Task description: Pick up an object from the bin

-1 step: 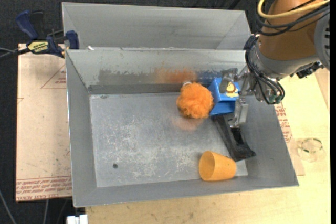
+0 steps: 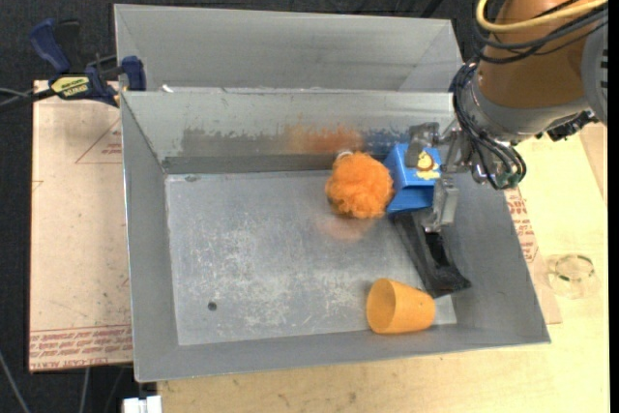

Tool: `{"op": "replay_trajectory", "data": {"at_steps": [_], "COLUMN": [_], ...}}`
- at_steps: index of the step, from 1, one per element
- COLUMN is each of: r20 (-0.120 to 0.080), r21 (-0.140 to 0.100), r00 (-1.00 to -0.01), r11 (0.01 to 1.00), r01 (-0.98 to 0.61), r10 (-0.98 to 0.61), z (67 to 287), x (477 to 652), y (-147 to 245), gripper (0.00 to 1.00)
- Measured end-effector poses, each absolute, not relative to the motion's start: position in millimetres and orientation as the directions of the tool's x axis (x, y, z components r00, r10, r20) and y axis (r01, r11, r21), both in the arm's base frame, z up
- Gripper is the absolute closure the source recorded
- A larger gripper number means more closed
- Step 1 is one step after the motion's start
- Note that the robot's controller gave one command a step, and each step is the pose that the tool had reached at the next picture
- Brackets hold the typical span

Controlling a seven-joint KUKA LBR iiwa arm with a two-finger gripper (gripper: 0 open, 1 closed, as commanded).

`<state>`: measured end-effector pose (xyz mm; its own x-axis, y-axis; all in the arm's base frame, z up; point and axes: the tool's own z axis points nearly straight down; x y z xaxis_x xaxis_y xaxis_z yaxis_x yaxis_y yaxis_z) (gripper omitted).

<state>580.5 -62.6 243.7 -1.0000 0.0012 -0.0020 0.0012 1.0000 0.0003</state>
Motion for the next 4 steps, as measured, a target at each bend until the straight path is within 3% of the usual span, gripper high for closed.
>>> {"op": "replay_trajectory", "data": {"at_steps": [1, 2, 3, 4], "r20": [-0.008, -0.008, -0.008, -0.005], "r21": [0.0, 0.0, 0.003, 0.004], "r00": [-0.998, -0.997, -0.997, -0.989], "r11": [0.998, 0.997, 0.997, 0.989], "r01": [-0.055, -0.083, 0.078, 0.149], "r10": [-0.055, -0.083, 0.078, 0.149], "z": [212.8, 153.5, 105.0, 77.8], "x": [575.2, 579.6, 575.5, 571.8], "y": [-56.3, -30.5, -18.2, -9.9], "gripper": [0.0, 0.0, 0.0, 0.0]}}
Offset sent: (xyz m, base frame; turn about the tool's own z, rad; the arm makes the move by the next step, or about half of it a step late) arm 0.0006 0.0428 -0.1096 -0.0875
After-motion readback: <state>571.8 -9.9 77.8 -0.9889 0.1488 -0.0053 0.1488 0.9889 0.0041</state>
